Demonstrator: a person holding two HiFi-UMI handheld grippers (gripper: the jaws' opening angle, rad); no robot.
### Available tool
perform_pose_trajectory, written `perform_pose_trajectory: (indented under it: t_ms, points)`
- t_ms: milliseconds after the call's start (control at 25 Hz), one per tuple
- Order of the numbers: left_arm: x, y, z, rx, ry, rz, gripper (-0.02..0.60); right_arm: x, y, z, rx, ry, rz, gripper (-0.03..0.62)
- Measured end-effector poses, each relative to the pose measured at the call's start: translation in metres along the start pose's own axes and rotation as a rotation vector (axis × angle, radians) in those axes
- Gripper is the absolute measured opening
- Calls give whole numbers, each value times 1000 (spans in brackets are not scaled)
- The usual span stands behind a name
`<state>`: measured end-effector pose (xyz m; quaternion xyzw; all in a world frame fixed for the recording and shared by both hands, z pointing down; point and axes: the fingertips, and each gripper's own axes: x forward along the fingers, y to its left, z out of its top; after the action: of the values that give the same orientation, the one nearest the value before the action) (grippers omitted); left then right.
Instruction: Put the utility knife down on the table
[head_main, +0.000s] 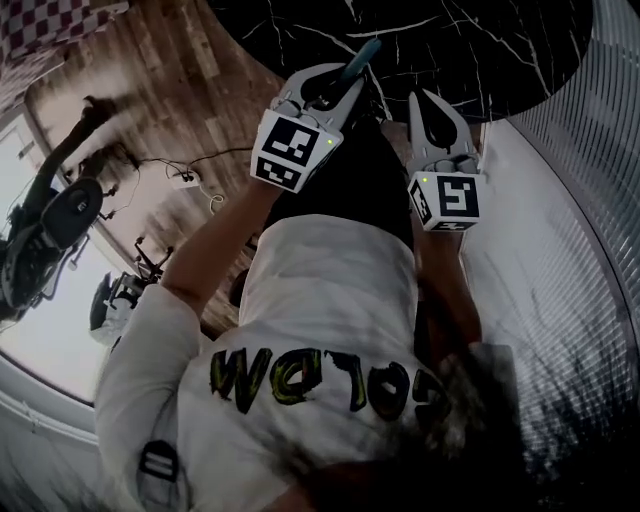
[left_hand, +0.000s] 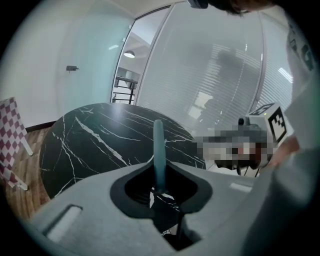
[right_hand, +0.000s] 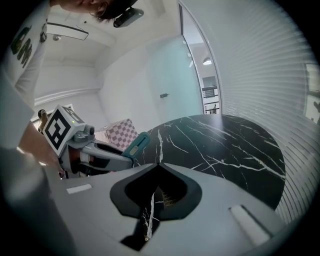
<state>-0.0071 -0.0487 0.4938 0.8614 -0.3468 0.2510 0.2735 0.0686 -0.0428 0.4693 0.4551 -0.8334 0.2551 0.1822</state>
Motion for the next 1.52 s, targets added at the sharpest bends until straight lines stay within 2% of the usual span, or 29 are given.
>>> perform_pose_trajectory:
  t_ms: [640, 1200, 1520]
  points:
    - [44, 2, -52, 26, 141, -8, 72, 25, -22, -65, 66, 106, -20, 0]
    - [66, 6, -77, 67, 199, 29, 74, 32, -21, -94, 78, 140, -12, 0]
    - [69, 5, -82, 94, 196, 53, 74, 31, -18, -103, 89, 143, -9, 0]
